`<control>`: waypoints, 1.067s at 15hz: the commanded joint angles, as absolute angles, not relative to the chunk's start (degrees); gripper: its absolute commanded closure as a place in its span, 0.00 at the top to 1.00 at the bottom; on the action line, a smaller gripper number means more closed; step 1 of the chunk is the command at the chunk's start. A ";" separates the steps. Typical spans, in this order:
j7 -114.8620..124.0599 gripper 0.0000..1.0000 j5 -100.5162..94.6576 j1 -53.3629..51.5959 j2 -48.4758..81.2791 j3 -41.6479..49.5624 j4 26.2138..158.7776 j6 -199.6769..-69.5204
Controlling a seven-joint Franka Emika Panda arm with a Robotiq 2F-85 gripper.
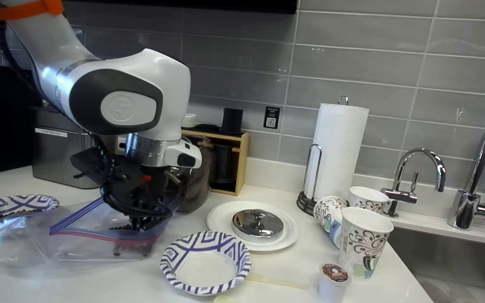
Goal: Place some of the clear bag contents on the empty paper plate
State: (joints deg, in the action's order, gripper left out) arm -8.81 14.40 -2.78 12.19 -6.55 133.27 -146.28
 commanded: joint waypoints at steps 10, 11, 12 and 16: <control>-27.81 0.02 42.18 2.94 2.48 -5.49 134.15 -136.07; -28.45 0.02 42.89 3.04 1.20 -4.62 134.42 -134.51; -29.29 0.02 43.59 3.07 0.26 -3.77 134.63 -133.62; -28.70 0.02 39.77 3.12 -4.39 -0.15 136.00 -131.83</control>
